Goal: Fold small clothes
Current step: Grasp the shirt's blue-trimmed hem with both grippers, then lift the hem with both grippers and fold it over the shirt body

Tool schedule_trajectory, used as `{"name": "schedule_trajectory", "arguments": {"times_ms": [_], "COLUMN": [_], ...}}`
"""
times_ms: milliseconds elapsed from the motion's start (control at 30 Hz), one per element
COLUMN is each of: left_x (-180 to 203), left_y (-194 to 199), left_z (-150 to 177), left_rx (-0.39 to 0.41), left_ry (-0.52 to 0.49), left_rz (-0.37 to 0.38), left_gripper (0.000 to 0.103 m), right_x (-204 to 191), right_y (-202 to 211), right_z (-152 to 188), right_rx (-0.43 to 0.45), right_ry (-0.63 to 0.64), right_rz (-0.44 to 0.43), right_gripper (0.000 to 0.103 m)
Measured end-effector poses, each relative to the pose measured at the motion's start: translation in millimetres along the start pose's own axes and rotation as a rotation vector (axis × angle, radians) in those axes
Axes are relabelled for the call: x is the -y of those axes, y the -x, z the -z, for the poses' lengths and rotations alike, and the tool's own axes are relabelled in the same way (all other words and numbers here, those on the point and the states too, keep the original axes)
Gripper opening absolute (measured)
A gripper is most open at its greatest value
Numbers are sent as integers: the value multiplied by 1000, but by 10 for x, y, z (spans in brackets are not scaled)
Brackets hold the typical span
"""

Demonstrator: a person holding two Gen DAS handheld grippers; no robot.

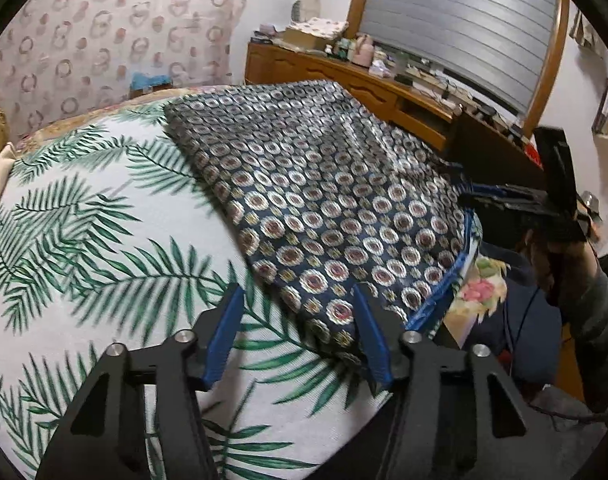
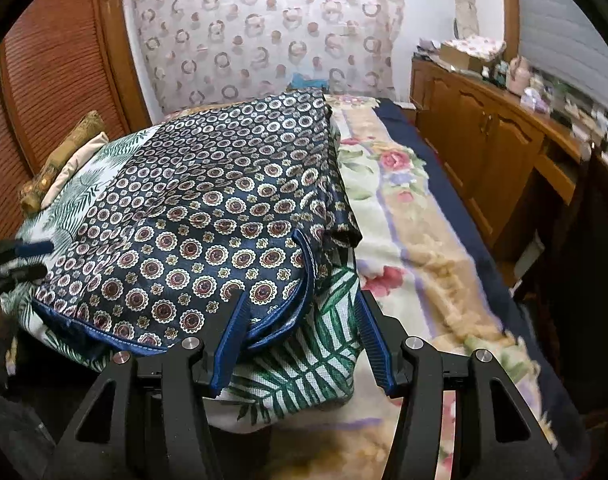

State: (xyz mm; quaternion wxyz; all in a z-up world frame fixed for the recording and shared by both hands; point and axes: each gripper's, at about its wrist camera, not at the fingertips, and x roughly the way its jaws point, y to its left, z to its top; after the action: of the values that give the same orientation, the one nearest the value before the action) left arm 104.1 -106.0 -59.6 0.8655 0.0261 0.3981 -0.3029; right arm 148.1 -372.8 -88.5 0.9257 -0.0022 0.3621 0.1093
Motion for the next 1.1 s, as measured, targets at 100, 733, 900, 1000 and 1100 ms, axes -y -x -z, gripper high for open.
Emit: {"name": "schedule_trajectory", "arguments": {"times_ms": [100,733,900,1000,1100], "left_x": [36,284,322,334,336], "left_y": [-35,240,368,397,380], "left_z": [42,-76,-416,-601,-736], "left_rx": [-22,57,127,157,174], "left_ry": [1,-15,-27,-28,-32], "left_rz": [3,95,102,105,95], "left_gripper": [47,4,3,3,3], "right_x": [13,-158,-312,-377,-436], "right_y": [-63,216,325,359,389], "right_z": [-17,7,34,56,87], "right_rx": [-12,64,76,74,75], "right_ry": [-22,41,83,111,141], "right_rz": [-6,-41,-137,-148,-168], "right_gripper": [56,57,57,57,57]}}
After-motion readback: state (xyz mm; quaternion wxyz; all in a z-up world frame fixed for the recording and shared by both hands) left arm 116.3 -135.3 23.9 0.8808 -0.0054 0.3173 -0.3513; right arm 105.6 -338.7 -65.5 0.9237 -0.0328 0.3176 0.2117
